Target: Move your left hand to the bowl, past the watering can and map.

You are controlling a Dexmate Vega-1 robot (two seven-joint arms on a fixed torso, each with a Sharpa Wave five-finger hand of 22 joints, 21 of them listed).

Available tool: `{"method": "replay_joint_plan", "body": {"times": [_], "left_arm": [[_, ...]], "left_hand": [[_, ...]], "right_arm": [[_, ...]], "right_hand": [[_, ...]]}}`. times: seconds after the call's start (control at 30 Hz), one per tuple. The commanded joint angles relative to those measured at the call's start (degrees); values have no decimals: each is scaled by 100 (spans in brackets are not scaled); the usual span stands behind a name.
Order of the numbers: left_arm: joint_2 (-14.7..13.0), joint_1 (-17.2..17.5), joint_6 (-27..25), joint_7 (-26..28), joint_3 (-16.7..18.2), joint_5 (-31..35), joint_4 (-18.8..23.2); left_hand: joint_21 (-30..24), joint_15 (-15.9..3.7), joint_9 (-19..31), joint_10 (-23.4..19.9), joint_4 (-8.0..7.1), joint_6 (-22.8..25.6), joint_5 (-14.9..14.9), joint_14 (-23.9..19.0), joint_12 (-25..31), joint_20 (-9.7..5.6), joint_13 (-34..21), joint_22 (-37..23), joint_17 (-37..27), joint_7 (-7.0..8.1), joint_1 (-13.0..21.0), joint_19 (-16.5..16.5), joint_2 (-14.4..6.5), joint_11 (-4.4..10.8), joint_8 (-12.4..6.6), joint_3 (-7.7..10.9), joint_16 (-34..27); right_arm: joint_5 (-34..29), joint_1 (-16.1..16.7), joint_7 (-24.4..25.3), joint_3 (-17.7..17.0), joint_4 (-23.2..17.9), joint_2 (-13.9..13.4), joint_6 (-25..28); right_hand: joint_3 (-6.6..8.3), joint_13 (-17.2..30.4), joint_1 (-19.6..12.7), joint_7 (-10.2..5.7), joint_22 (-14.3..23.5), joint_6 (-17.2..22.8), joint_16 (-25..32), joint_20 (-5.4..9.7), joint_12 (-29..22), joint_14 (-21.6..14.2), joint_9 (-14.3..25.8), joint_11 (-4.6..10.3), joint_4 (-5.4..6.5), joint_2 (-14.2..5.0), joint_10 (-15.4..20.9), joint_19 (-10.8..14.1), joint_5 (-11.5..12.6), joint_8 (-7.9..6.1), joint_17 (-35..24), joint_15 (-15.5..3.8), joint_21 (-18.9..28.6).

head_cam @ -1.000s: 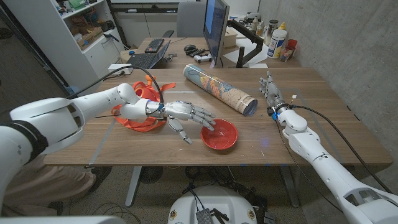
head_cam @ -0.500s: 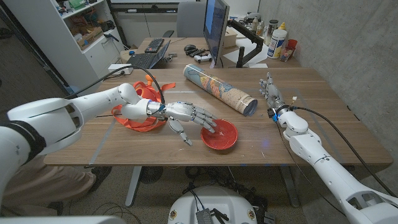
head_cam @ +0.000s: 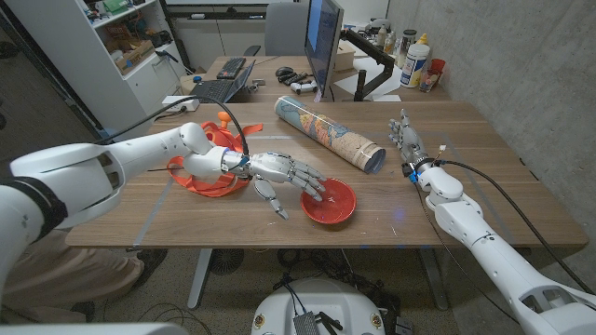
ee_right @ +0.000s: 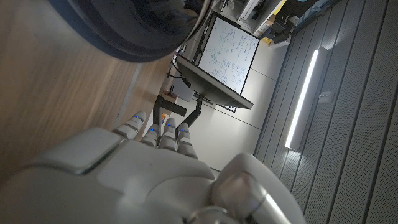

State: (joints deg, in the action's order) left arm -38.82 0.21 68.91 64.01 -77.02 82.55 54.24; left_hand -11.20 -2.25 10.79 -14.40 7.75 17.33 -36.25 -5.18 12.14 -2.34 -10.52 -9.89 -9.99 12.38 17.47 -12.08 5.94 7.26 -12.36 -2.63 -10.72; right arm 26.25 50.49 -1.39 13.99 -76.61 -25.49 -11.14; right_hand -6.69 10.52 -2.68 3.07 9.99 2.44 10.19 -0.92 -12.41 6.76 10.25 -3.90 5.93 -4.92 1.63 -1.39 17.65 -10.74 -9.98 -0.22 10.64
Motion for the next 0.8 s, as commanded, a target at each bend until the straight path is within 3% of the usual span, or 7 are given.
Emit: {"method": "replay_joint_plan", "body": {"times": [0.03,0.8], "left_arm": [[88,-178,-65,-2,-309,-162,-187],[101,-389,-129,-32,-748,-206,-322]], "left_hand": [[-22,-768,9,-101,10,36,-51,-199,48,-532,-33,-8,-30,-22,80,-103,21,-18,-9,-44,-77],[-29,-826,10,-276,-20,107,-90,-370,85,-501,-32,-6,-28,-42,90,-194,19,-14,-12,-83,-87]], "right_arm": [[3,-96,-55,1,96,-3,56],[-4,-69,-29,-19,137,21,77]], "right_hand": [[1,12,-55,32,21,-32,15,5,20,57,23,6,-18,-35,-34,-48,25,-3,-18,7,45],[3,12,-55,31,21,-36,16,8,21,60,24,8,-20,-36,-41,-50,24,-4,-18,6,46]]}}
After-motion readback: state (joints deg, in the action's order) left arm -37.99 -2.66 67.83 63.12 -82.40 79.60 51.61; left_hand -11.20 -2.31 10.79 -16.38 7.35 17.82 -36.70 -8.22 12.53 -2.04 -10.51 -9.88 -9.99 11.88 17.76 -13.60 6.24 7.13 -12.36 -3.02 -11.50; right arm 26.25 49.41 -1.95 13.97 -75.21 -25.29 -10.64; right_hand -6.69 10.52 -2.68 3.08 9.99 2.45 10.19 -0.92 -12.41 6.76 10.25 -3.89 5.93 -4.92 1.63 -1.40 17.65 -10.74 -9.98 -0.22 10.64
